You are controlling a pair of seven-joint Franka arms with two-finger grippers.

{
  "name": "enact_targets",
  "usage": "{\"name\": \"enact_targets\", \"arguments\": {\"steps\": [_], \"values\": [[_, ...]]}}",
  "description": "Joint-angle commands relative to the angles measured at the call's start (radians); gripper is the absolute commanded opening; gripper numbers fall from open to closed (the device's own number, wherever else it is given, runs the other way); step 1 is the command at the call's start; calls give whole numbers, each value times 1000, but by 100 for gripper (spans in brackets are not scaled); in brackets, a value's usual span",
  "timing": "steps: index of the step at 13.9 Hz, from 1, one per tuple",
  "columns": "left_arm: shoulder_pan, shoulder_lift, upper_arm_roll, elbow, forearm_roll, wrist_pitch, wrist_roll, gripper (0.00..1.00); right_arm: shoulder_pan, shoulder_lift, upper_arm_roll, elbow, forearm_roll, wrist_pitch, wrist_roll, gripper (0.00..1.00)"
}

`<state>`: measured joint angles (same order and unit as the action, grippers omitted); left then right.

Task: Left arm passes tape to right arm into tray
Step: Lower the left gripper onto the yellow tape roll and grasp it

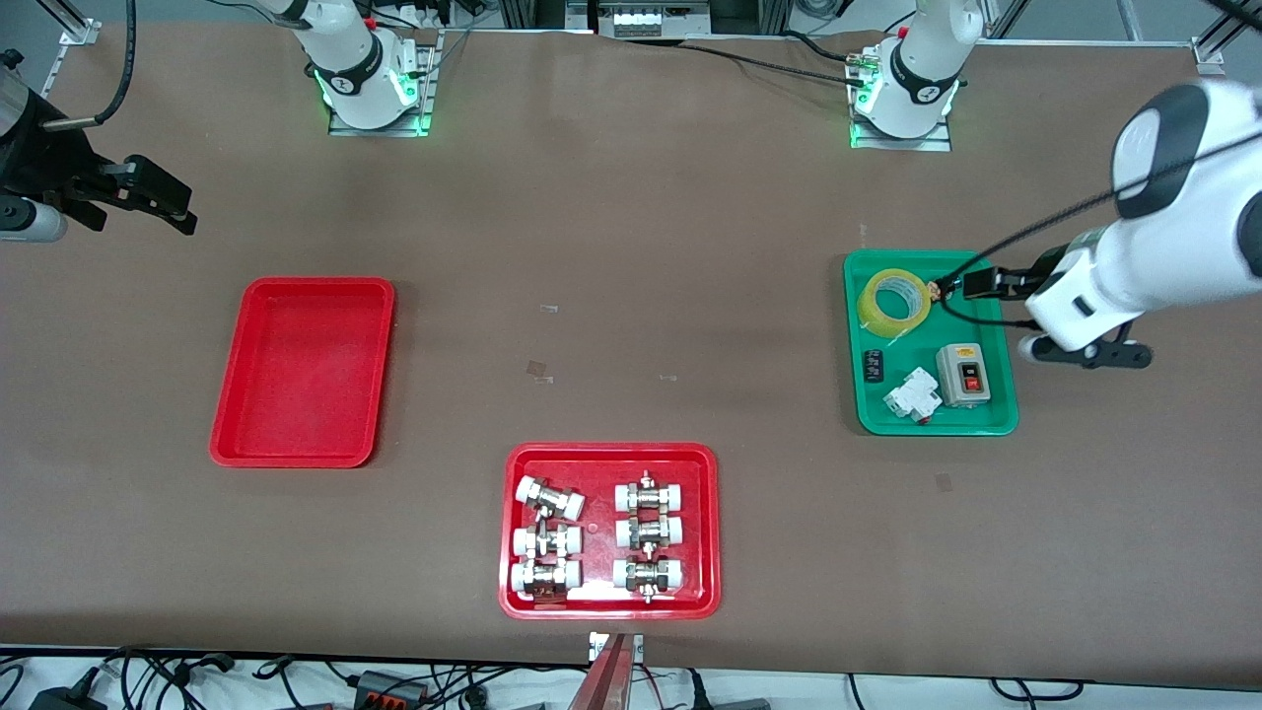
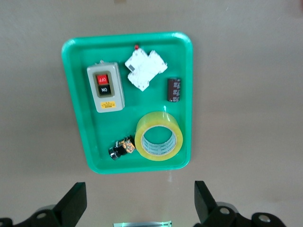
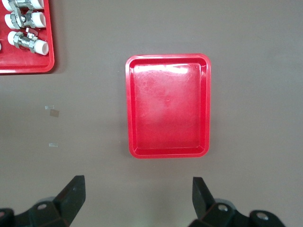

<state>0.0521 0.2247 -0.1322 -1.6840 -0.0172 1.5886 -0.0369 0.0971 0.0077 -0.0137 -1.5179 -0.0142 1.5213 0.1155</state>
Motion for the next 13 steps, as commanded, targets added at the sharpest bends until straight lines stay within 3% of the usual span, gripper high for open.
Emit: {"name": "enact_targets", "arguments": {"steps": [1, 4, 6, 9, 13], "values": [[27, -39, -7, -171, 20, 128, -12, 100, -4, 2, 4, 16, 7, -18, -3, 100], [48, -137, -12, -484, 19, 408, -11, 100, -4, 2, 4, 16, 7, -18, -2, 100], [52, -134, -12, -607, 19, 561, -11, 100, -4, 2, 4, 15, 7, -18, -2, 100], [51, -100, -12, -715, 19, 713, -40, 100, -4, 2, 4, 13, 7, -18, -2, 100], [48, -38, -12, -726, 19, 764, -54, 100, -4, 2, 4, 10, 7, -18, -2, 100]]}}
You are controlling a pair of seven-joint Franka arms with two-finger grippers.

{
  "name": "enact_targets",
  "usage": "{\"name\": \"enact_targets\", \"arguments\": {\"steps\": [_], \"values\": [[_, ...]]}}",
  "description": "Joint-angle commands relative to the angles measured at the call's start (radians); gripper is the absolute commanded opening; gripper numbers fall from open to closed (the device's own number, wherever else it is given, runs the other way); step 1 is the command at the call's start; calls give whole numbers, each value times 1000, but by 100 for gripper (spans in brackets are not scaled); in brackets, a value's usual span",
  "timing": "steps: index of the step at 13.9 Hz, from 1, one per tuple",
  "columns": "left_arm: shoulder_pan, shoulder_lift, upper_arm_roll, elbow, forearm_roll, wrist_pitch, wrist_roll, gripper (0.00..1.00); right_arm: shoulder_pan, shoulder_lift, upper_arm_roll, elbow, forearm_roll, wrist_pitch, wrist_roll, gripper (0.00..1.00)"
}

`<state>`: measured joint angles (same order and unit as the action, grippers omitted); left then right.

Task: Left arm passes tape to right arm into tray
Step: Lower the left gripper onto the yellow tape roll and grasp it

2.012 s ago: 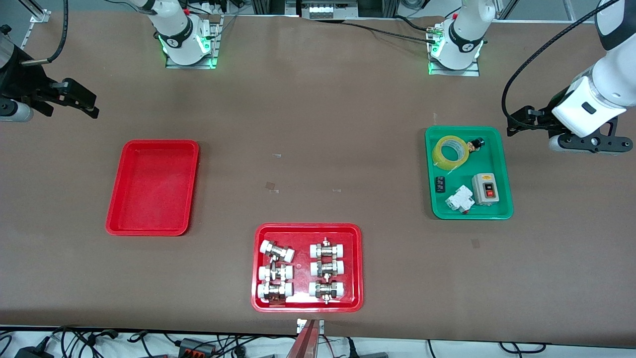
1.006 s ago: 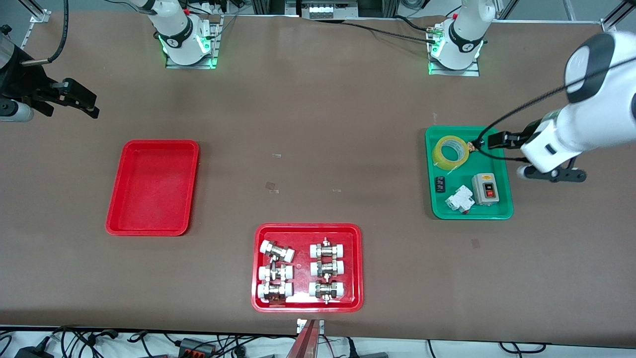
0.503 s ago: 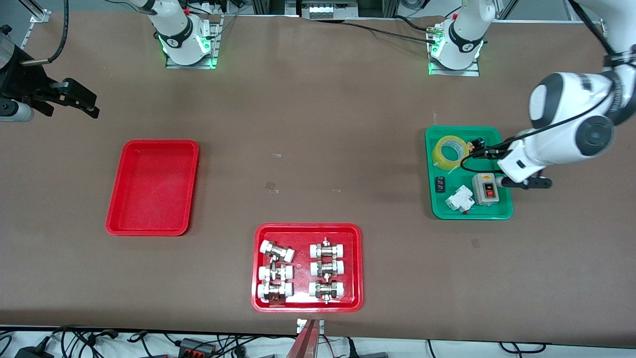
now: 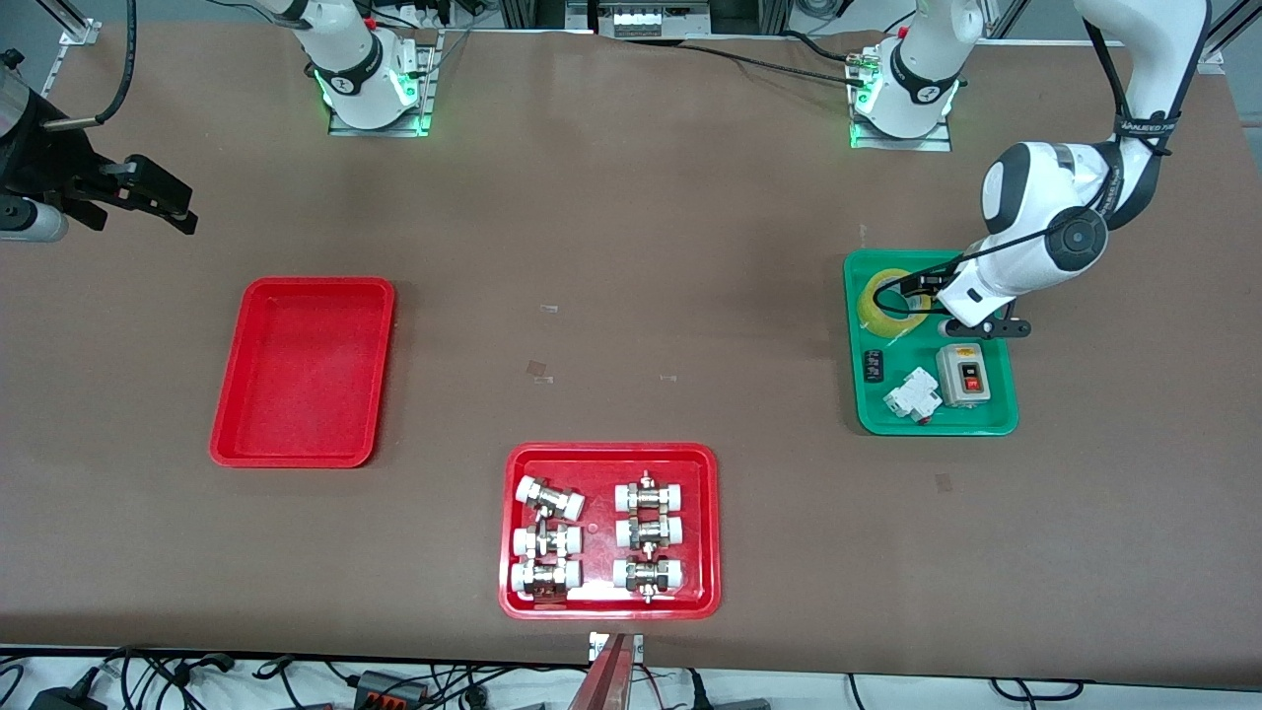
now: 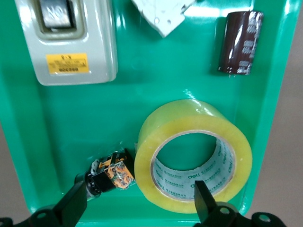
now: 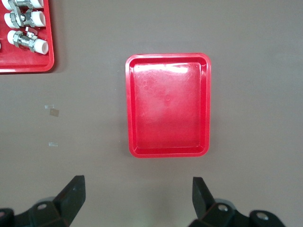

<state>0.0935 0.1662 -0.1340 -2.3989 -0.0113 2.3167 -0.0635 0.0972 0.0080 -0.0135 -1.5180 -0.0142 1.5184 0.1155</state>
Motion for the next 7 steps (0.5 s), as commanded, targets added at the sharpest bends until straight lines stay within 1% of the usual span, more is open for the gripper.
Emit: {"name": "enact_targets", "arguments": {"steps": [1, 4, 6, 7], "values": [[6, 33, -10, -13, 13, 43, -51, 100, -4, 3, 4, 10, 7, -15, -2, 100], [3, 47, -10, -11, 13, 47, -67, 85, -4, 3, 4, 9, 7, -15, -2, 100], [3, 59, -10, -11, 13, 53, -67, 80, -4, 3, 4, 9, 7, -15, -2, 100], [3, 65, -10, -11, 13, 59, -67, 70, -4, 3, 4, 9, 7, -15, -2, 100]]}}
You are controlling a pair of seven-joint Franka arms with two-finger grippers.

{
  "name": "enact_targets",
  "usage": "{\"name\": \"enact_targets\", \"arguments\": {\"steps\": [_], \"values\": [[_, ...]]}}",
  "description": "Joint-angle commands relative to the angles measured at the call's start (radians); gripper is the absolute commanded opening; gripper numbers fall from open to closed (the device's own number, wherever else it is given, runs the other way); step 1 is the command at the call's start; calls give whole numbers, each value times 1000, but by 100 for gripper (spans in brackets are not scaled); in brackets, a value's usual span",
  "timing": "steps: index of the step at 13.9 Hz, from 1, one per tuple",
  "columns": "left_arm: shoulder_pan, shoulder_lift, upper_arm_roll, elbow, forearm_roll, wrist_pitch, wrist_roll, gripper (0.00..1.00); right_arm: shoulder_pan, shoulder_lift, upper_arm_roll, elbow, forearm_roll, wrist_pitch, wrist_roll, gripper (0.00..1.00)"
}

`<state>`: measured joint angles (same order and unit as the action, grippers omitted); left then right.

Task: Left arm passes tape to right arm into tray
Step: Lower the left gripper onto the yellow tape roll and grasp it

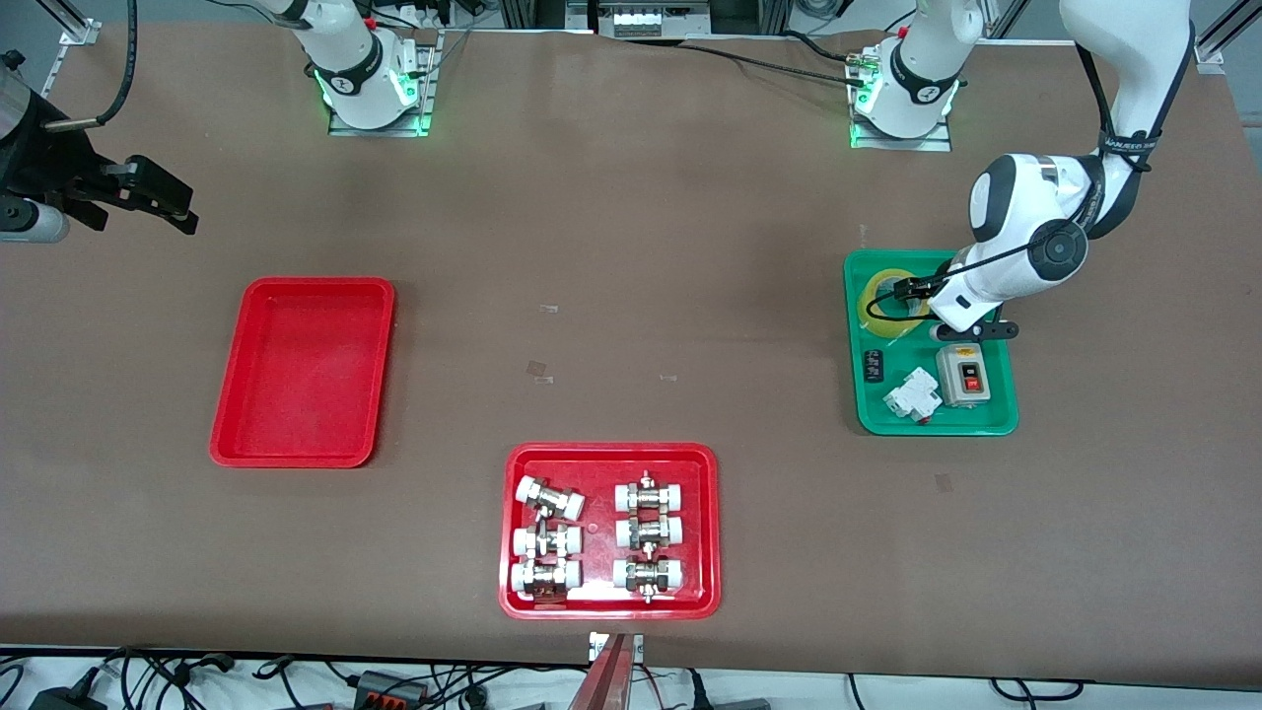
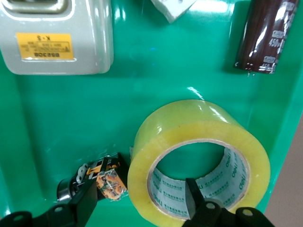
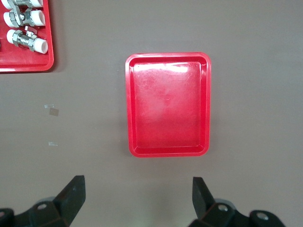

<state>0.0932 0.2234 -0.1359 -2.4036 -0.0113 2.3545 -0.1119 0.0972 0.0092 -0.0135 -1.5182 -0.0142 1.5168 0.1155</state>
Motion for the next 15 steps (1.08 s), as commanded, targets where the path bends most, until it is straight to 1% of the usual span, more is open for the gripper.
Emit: {"name": "enact_targets", "arguments": {"steps": [1, 4, 5, 6, 8, 10, 11, 12, 13, 14, 15], "values": [[3, 10, -8, -6, 13, 22, -19, 61, -4, 2, 4, 9, 7, -13, -2, 100], [3, 8, -8, -5, 13, 14, -20, 21, -2, 2, 4, 9, 5, -13, -2, 100], [3, 5, -8, -5, 13, 11, -22, 9, -2, 2, 4, 9, 5, -13, -2, 100], [3, 1, -8, -3, 13, 3, -31, 2, -4, 2, 4, 9, 6, -13, 0, 100], [3, -22, -10, 10, 13, -55, -37, 1, -4, 3, 4, 9, 7, -13, 1, 100], [2, -51, -19, 62, 13, -156, -43, 1, -4, 2, 4, 9, 7, -13, 0, 100], [3, -65, -30, 107, 13, -226, -43, 1, -4, 3, 4, 9, 7, -13, 0, 100], [3, -81, -30, 172, 13, -324, -43, 1, -4, 3, 4, 9, 7, -13, 1, 100], [3, -82, -31, 258, 13, -439, -43, 1, -4, 5, 4, 9, 7, -13, -2, 100], [2, -81, -34, 368, 14, -565, -43, 1, -4, 8, 4, 16, 5, -12, -10, 100], [0, -73, -56, 474, 13, -687, -43, 1, -2, 8, 4, 16, 2, -12, -1, 100]]}}
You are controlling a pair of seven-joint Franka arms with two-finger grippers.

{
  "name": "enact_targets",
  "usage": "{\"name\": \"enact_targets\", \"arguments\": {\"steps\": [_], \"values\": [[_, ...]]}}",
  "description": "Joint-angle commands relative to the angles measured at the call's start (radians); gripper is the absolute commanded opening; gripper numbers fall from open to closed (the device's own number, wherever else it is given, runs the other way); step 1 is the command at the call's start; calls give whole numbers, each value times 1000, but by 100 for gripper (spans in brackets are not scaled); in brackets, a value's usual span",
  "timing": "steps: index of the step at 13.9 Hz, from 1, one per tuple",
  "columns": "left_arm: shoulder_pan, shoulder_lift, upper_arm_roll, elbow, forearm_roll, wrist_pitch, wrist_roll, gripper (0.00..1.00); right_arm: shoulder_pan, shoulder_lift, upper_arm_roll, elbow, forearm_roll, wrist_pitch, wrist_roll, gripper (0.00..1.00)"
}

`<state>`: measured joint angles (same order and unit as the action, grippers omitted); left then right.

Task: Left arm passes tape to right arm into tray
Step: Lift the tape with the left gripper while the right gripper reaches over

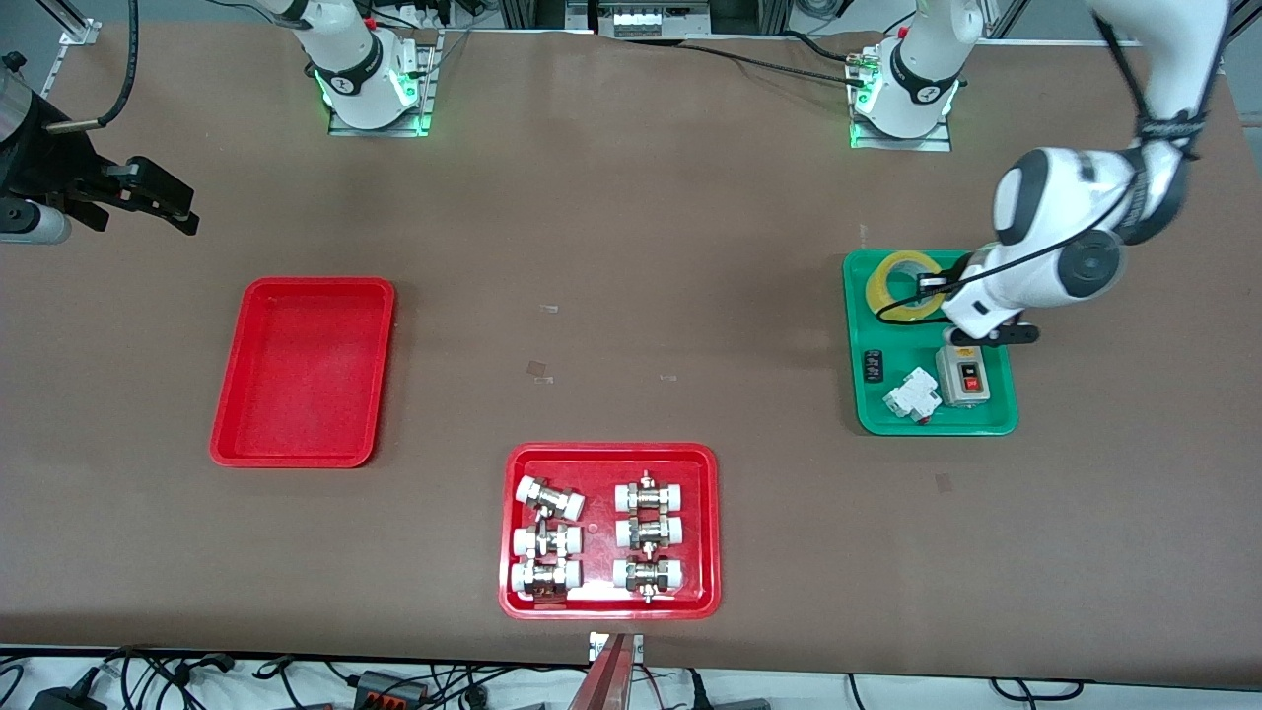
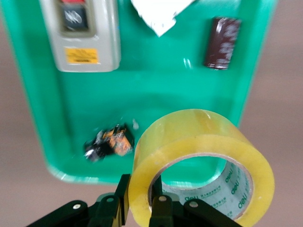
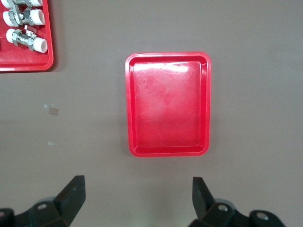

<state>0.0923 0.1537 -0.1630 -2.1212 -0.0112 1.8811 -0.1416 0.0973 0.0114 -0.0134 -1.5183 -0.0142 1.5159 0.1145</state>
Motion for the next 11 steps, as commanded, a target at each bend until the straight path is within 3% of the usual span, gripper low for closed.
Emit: {"name": "enact_targets", "arguments": {"steps": [1, 3, 7, 8, 10, 11], "values": [[0, -2, -38, 292, 1, -317, -15, 1, -2, 4, 4, 18, 2, -11, -1, 100], [-49, 7, -79, 420, -76, -375, -35, 1, -4, 5, 4, 15, 11, -8, -3, 100], [-204, 185, -98, 679, -144, -369, -319, 2, -2, 38, 6, 4, 16, -13, -7, 100], [-251, 210, -96, 694, -154, -361, -398, 5, -1, 45, 6, 4, 16, -13, -27, 100], [-336, 277, -96, 722, -167, -262, -569, 1, -1, 77, 7, 3, 26, -25, -97, 100], [-377, 306, -96, 730, -167, -211, -678, 1, -7, 94, 7, 3, 75, -48, -107, 100]]}}
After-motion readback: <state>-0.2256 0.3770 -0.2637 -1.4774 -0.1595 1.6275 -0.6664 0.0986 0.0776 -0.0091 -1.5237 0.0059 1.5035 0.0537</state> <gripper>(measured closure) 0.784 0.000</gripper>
